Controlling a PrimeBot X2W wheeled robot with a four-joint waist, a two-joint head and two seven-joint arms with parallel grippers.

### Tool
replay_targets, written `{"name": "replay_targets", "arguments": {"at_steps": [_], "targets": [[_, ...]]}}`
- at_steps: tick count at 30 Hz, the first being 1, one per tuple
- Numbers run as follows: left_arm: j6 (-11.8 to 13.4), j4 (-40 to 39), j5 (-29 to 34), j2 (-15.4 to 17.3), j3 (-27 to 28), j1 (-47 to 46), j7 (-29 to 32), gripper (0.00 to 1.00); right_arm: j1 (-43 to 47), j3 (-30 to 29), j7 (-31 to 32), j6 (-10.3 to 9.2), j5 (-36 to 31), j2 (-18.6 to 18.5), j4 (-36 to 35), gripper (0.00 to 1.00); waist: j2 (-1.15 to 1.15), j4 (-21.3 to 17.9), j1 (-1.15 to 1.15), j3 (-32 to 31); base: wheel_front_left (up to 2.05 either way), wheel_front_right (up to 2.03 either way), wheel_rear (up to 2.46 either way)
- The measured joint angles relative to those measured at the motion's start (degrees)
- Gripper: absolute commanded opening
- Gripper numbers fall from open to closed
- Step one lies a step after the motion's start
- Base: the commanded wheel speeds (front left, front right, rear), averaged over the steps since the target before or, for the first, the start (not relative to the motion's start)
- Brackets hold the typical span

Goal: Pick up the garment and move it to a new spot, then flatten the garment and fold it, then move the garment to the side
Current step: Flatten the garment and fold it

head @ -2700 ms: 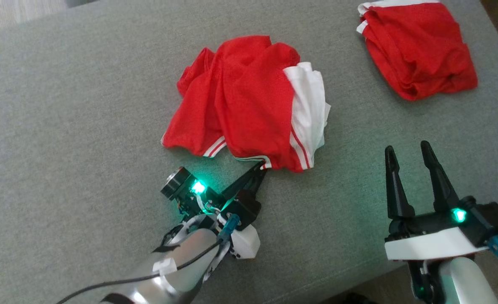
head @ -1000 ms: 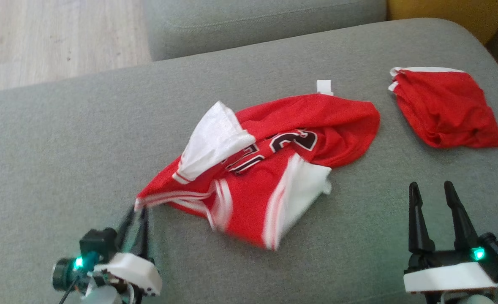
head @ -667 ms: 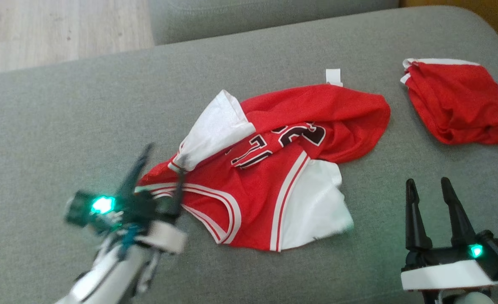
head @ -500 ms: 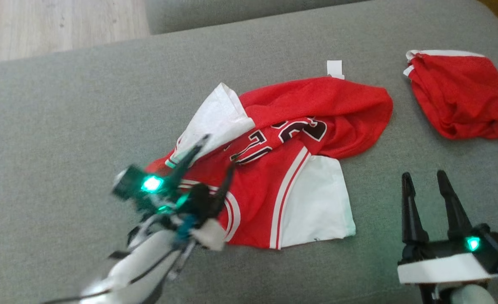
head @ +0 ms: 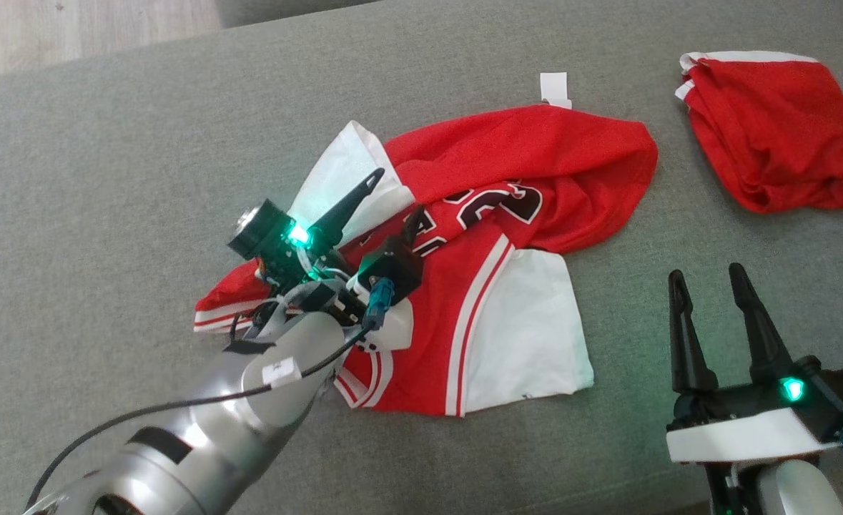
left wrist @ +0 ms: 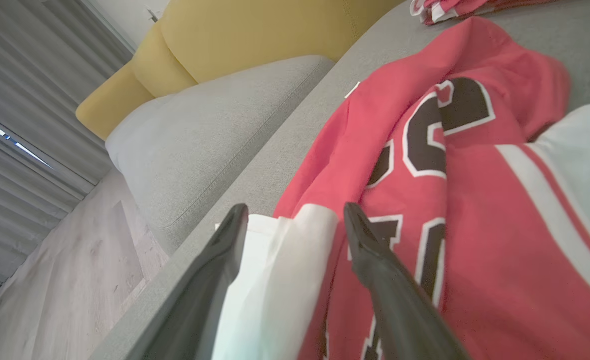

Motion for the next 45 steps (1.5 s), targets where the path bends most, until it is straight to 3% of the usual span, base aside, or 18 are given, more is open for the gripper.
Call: {"name": "replay_targets", "arguments": {"at_steps": [11, 14, 16, 25, 26, 28, 29, 30, 37, 41, 45], "targets": [[-0.2, 2.3, -4.9, -1.0, 3.8, -2.5, -0.2, 1.0, 0.0, 1.2, 0.0, 0.0, -0.6, -0.6, 0.2, 1.0, 0.0, -0.5, -0.01, 0.5, 0.0, 0.0, 0.0], [-3.6, 3.5, -6.9, -1.1, 3.6, -1.9, 0.9, 1.0, 0.0, 1.3, 0.0, 0.0, -0.6, -1.1, 0.2, 1.0, 0.0, -0.3, -0.01, 0.9, 0.0, 0.0, 0.0], [-4.6, 3.5, -7.3, -1.5, 3.3, -1.4, 0.8, 1.0, 0.0, 1.3, 0.0, 0.0, -0.6, -1.3, 0.2, 1.0, 0.0, -0.1, -0.01, 1.2, 0.0, 0.0, 0.0], [-5.6, 5.5, -7.3, -2.1, 2.4, -1.1, 0.8, 1.0, -0.6, 1.5, 0.0, 0.0, -0.6, -1.4, 0.2, 1.0, 0.0, -0.1, -0.01, 1.4, 0.0, 0.0, 0.0], [-5.8, 5.8, -7.3, -2.1, 2.0, -1.1, 0.7, 0.94, -0.9, 1.6, 0.0, 0.0, -0.6, -1.3, 0.2, 1.0, 0.0, -0.2, -0.01, 1.4, 0.0, 0.0, 0.0], [-6.2, 6.1, -7.4, -2.2, 1.5, -1.1, 0.5, 0.5, -1.4, 1.6, 0.0, 0.0, -0.6, -1.3, 0.2, 1.0, 0.0, -0.4, -0.01, 1.3, 0.0, 0.0, 0.0], [-6.6, 6.3, -7.5, -2.3, 1.4, -1.1, 0.3, 0.19, -1.4, 1.6, 0.0, 0.0, -0.6, -1.3, 0.2, 1.0, 0.0, -0.4, -0.01, 1.2, 0.0, 0.0, 0.0], [-7.1, 6.6, -7.8, -2.3, 1.3, -1.1, 0.3, 0.0, -1.4, 1.6, 0.0, 0.0, -0.6, -1.3, 0.3, 1.0, 0.0, -0.5, -0.01, 1.1, 0.0, 0.0, 0.0], [-7.0, 6.0, -9.3, -2.2, 1.7, -0.6, -3.7, 0.0, -1.2, 1.1, 0.0, 0.0, -0.6, -1.1, 0.5, 1.0, 0.0, -0.5, -0.01, -0.1, 0.0, 0.0, 0.0], [-1.6, -1.1, -10.3, 0.4, 5.6, 0.3, -9.1, 0.0, -0.7, 0.0, 0.0, 0.0, -0.6, -0.6, 0.5, 1.0, 0.0, 0.6, -0.01, -1.1, 0.0, 0.0, 0.0], [3.7, -11.6, -10.3, 9.1, 10.4, 2.5, -10.6, 0.0, -0.6, -1.8, 0.0, 0.0, -0.5, -0.1, 0.4, 1.0, 0.0, 2.6, -0.01, -1.8, 0.0, 0.0, 0.0]]}}
